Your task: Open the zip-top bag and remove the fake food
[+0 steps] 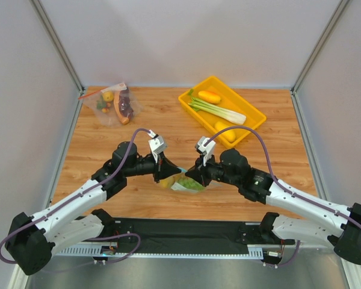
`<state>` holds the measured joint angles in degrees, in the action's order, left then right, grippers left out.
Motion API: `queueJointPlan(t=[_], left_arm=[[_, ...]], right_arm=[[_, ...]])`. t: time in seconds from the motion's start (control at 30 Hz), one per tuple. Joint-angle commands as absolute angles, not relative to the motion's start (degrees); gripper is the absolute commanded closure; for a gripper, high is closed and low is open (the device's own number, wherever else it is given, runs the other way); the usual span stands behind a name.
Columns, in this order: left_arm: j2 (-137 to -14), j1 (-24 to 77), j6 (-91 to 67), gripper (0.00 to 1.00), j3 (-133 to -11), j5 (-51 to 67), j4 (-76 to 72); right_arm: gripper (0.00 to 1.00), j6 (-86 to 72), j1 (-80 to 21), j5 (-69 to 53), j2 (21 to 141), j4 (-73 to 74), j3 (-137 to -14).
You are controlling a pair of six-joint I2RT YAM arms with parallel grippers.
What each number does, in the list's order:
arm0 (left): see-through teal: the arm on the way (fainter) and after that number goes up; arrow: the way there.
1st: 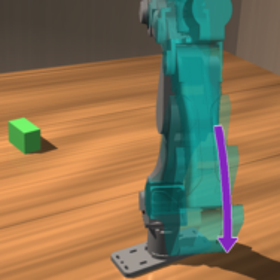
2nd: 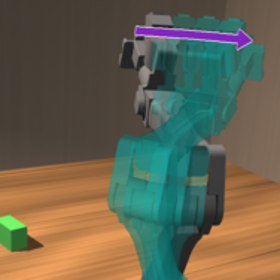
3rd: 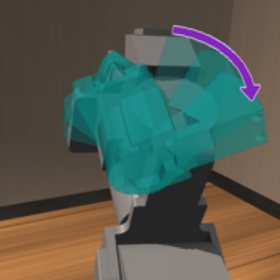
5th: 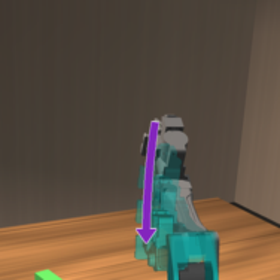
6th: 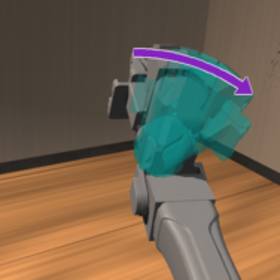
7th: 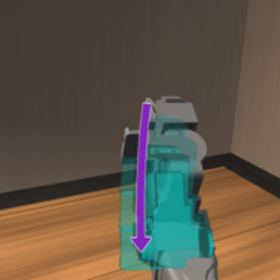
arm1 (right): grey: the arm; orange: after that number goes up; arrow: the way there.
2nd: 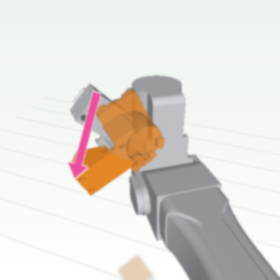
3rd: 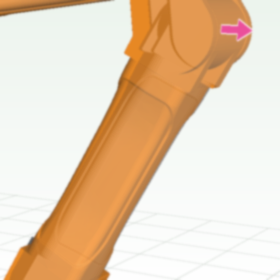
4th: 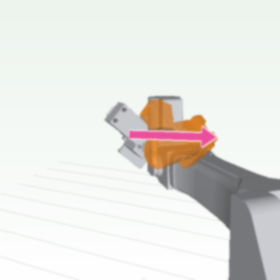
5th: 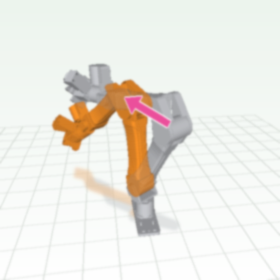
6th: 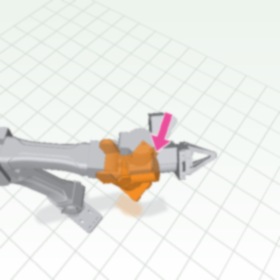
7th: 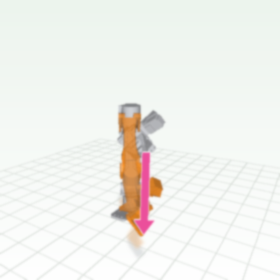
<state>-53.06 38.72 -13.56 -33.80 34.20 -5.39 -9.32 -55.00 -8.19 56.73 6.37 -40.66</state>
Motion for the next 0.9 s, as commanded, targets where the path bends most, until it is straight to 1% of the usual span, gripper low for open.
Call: queueJointPlan(t=[0.0,0.4,0.5,0.53,0.6,0.63,0.67,0.73,0.8,0.87], left_arm=[[-50.8,37.0,-11.5,1.00,-33.6,25.8,-5.1],[-50.3,36.1,-11.2,1.00,-33.2,25.0,-4.2],[-51.2,36.1,-11.3,1.00,-33.2,27.3,-5.3],[-51.5,36.1,-11.3,1.00,-33.3,28.1,-5.4],[-52.8,36.1,-11.0,1.00,-33.7,30.1,-5.4],[-53.2,36.1,-10.9,1.00,-33.7,30.7,-5.4],[-53.5,36.1,-10.9,1.00,-33.7,31.4,-5.4],[-53.7,36.1,-10.7,1.00,-33.7,32.3,-5.4],[-53.5,36.1,-10.6,1.00,-33.7,32.7,-5.5],[-53.4,36.0,-10.6,1.00,-33.7,33.3,-5.6]], right_arm=[[0.98,-8.2,-54.3,-4.2,55.1,14.9,-39.8],[0.98,-8.1,-54.3,-2.8,54.8,17.1,-39.0],[0.95,-8.1,-54.3,-3.3,55.2,16.6,-39.1],[0.84,-8.3,-54.3,-3.6,55.3,16.2,-39.3],[0.68,-8.4,-54.3,-3.7,55.3,15.5,-39.5],[0.52,-8.7,-54.3,-3.6,55.4,14.4,-39.6],[0.47,-8.7,-54.3,-3.6,55.2,14.0,-39.8],[0.39,-8.7,-54.3,-3.3,55.0,12.7,-40.3],[0.38,-8.3,-54.3,-3.3,55.1,12.0,-40.7],[0.40,-7.7,-54.3,-3.8,55.3,10.9,-41.5]])
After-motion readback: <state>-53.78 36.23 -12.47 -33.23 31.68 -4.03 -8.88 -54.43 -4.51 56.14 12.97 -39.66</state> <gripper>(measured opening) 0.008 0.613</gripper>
